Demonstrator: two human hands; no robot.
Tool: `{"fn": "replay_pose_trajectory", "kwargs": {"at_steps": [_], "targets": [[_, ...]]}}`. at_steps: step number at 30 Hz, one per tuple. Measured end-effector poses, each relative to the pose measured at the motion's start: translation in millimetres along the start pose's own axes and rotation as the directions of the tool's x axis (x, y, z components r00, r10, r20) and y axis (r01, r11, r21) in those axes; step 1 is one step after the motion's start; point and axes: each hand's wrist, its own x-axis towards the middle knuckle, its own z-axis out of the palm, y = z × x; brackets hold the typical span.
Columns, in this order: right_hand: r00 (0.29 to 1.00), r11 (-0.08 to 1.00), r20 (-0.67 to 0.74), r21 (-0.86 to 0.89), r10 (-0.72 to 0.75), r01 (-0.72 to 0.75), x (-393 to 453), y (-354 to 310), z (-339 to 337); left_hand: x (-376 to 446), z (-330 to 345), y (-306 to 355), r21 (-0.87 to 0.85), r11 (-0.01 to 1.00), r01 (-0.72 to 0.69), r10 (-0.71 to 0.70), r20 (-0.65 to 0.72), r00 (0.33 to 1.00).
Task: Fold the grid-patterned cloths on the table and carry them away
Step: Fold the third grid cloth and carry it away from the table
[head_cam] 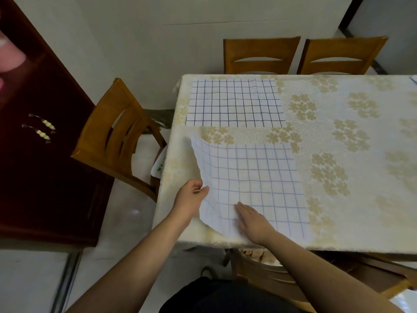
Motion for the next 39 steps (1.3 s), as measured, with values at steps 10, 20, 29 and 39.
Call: {"fn": "replay_pose_trajectory", "kwargs": {"at_steps": [10, 20, 29, 39], "targets": [[0.986, 0.835, 0.151, 0.532, 0.073, -0.143, -4, 15, -39, -26, 64, 44, 0.007, 0.995, -0.102, 0.102, 0.043, 0.994], [0.980, 0.390, 0.028, 0.915, 0.198, -0.105, -2, 54, -94, -36, 130, 66, 0.130, 0.977, -0.168, 0.154, 0.111, 0.982], [0.965, 0.355, -0.004, 0.930, 0.264, -0.093, -15, 108, -170, -17, 214, 64, 0.358, 0.885, -0.298, 0.215, 0.254, 0.943], [0.881, 0.547, -0.013, 0.788, 0.474, -0.282, 6, 177, -143, -4, 251, 29, 0.425, 0.842, -0.332, 0.200, 0.326, 0.924]]}}
